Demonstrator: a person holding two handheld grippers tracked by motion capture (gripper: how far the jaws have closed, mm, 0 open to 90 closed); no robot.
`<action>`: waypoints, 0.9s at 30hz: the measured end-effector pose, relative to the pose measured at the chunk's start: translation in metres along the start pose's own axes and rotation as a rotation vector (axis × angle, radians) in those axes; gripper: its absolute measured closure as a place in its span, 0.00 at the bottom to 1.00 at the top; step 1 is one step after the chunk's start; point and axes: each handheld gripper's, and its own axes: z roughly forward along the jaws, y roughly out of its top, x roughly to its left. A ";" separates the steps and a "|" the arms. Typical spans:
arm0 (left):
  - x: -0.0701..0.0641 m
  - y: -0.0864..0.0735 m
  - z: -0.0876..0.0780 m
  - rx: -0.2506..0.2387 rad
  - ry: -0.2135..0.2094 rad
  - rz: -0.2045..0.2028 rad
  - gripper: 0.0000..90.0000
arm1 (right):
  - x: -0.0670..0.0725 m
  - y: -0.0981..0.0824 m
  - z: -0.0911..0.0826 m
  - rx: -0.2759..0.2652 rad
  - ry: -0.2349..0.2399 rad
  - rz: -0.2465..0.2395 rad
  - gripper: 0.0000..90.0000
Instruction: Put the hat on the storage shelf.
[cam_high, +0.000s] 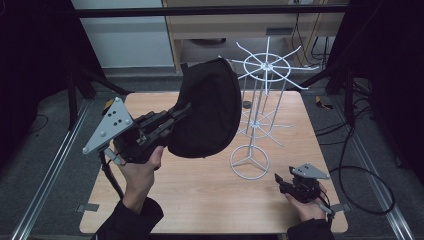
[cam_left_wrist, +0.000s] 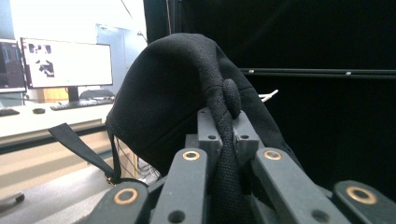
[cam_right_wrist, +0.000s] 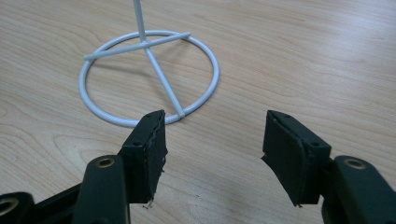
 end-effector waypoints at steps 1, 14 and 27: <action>0.001 -0.001 0.002 0.005 -0.001 -0.007 0.95 | 0.000 0.000 0.000 0.000 0.001 -0.002 0.44; 0.010 -0.019 0.026 0.094 -0.027 -0.051 0.93 | 0.001 0.000 0.001 0.004 0.005 -0.003 0.44; 0.021 -0.048 0.031 0.196 0.008 -0.075 0.88 | 0.001 0.000 0.002 0.013 0.008 -0.004 0.43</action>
